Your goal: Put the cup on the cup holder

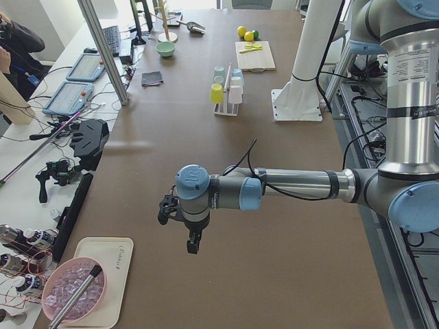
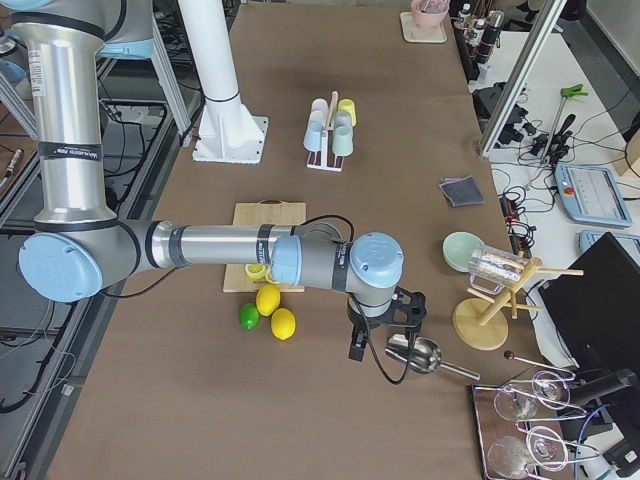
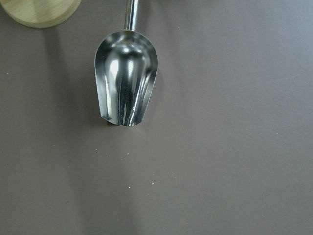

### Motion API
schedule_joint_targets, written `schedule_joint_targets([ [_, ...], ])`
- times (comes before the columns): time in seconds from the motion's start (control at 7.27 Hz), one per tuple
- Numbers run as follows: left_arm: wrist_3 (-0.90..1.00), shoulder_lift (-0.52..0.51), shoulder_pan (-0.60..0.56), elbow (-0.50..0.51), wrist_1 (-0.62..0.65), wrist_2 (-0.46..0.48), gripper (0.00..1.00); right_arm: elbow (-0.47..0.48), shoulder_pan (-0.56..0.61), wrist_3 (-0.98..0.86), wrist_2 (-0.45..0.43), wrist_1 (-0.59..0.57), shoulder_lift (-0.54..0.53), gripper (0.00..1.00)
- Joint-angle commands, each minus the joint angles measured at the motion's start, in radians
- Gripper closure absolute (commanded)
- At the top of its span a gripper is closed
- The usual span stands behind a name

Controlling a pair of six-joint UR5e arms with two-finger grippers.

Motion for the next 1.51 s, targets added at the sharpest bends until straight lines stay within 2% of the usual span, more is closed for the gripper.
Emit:
schedule_joint_targets([
  [0.0,-0.003,-0.007,0.000,0.000,0.000,0.001,0.02,0.001,0.000,-0.001,0.002,0.001,-0.002,0.00],
  [1.38,-0.005,-0.013,0.000,0.008,-0.020,0.000,0.02,-0.009,-0.002,0.007,-0.006,0.007,-0.021,0.00],
])
